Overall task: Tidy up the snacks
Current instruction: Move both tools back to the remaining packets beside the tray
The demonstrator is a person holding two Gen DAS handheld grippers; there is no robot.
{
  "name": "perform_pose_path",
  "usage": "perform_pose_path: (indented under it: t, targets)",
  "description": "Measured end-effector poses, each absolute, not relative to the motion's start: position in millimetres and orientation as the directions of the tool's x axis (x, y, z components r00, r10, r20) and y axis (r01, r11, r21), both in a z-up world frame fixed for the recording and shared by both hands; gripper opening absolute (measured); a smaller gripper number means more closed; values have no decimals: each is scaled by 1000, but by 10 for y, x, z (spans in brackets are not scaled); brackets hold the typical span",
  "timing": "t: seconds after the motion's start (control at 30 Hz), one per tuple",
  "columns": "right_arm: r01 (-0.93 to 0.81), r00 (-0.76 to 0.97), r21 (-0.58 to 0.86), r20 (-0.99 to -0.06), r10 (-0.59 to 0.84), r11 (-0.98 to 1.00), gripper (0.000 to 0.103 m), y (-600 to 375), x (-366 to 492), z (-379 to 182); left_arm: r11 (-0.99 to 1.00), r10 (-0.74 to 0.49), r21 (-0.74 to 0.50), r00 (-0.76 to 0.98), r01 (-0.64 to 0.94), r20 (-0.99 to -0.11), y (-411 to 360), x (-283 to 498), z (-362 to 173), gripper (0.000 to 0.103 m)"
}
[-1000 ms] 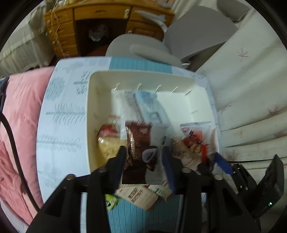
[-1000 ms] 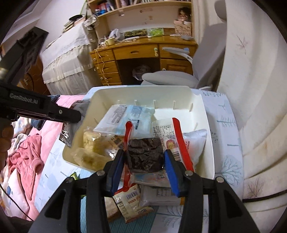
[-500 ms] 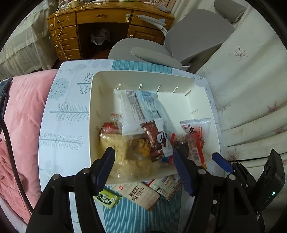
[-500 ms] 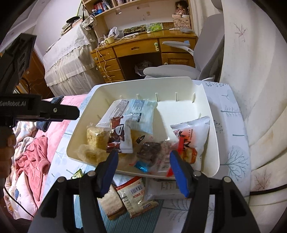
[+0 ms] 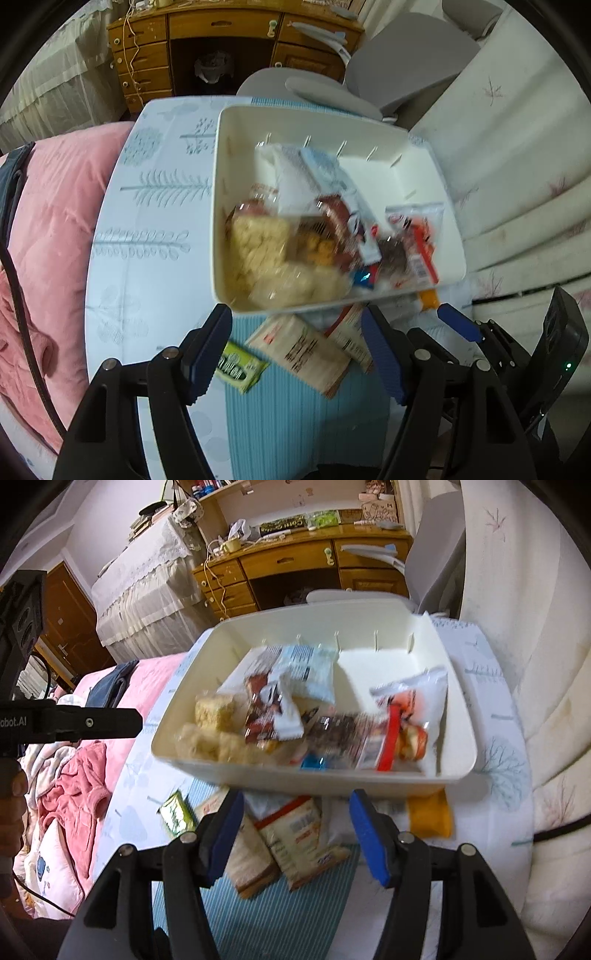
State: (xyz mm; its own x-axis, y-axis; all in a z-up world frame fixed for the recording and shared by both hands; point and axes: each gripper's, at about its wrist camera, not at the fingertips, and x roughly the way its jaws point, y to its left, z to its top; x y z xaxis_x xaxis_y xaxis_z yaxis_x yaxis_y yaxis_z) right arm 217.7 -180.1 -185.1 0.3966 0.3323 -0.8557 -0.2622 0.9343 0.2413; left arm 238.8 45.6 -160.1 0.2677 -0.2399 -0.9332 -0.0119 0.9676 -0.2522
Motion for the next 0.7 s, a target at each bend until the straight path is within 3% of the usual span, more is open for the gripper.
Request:
perform_pose_path:
  t: [0.3, 0.7]
  targets:
    - [-252, 336, 248, -884, 325, 935, 60, -1559, 1847, -2048, 971, -235, -238, 174, 2, -956, 654, 2162, -1915, 77]
    - [-242, 342, 164, -908, 243, 956, 78, -1160, 1543, -2268, 971, -206, -197, 57, 136, -977, 790, 2068, -2466, 82]
